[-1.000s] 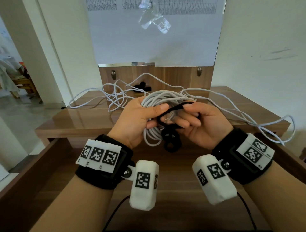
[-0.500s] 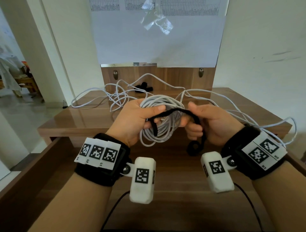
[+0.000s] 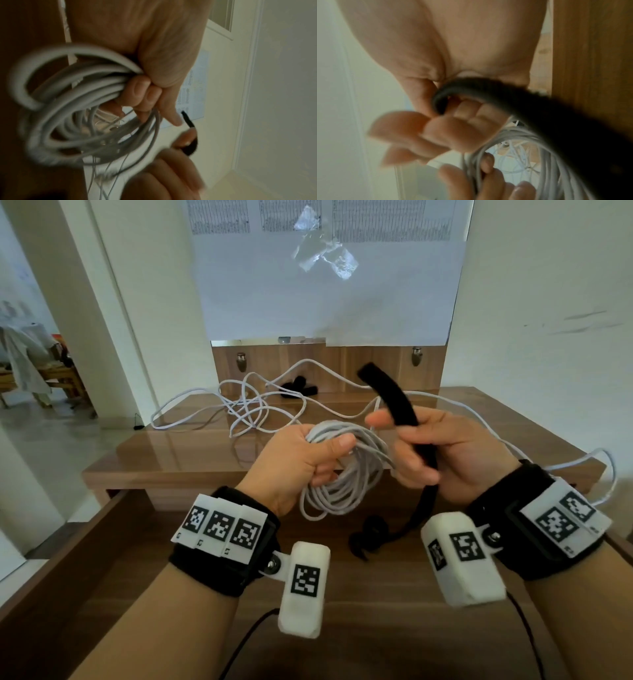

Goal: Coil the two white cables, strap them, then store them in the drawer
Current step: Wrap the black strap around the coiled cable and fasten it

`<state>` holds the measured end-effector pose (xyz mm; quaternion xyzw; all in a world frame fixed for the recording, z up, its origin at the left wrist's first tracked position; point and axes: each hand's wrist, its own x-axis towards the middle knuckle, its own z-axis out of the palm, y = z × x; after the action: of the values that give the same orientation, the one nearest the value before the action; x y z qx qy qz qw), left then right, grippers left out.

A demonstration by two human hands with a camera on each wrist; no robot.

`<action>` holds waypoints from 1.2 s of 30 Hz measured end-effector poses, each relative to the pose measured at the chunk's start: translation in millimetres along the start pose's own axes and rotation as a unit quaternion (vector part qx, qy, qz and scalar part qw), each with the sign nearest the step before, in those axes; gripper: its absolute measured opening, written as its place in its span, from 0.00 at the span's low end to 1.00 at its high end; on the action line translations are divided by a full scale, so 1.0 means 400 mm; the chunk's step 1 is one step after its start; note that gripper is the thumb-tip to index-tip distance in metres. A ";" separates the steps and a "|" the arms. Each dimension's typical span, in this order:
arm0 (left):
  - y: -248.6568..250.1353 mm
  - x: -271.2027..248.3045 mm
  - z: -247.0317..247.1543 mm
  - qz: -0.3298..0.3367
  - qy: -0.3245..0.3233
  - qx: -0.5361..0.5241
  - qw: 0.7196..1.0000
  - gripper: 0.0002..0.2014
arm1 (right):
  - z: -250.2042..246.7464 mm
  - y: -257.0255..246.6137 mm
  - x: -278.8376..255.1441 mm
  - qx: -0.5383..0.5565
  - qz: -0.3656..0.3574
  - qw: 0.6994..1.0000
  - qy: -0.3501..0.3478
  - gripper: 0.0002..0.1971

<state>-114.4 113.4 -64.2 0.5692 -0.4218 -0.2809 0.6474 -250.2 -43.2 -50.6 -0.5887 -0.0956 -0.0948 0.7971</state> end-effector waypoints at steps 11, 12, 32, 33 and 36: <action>-0.009 0.003 0.029 -0.005 -0.017 0.062 0.998 0.23 | 0.029 0.042 0.012 -0.154 0.039 0.986 0.043 0.22; -0.009 0.003 0.030 -0.002 -0.010 0.059 0.998 0.24 | 0.027 0.040 0.010 -0.157 0.042 0.986 0.040 0.21; -0.040 0.016 0.036 0.021 0.033 0.208 0.977 0.49 | 0.061 0.069 0.022 -0.566 -0.129 0.766 0.275 0.10; -0.038 0.014 0.036 0.021 0.047 0.219 0.974 0.47 | 0.062 0.073 0.028 -0.620 -0.112 0.734 0.254 0.14; -0.031 0.012 0.037 0.027 0.096 0.216 0.971 0.36 | 0.071 0.079 0.040 -0.721 -0.049 0.665 0.189 0.23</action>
<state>-123.6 99.6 -75.1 0.7084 -0.4233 -0.1099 0.5539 -227.7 -7.6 -67.3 -0.9435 0.1263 -0.2824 0.1188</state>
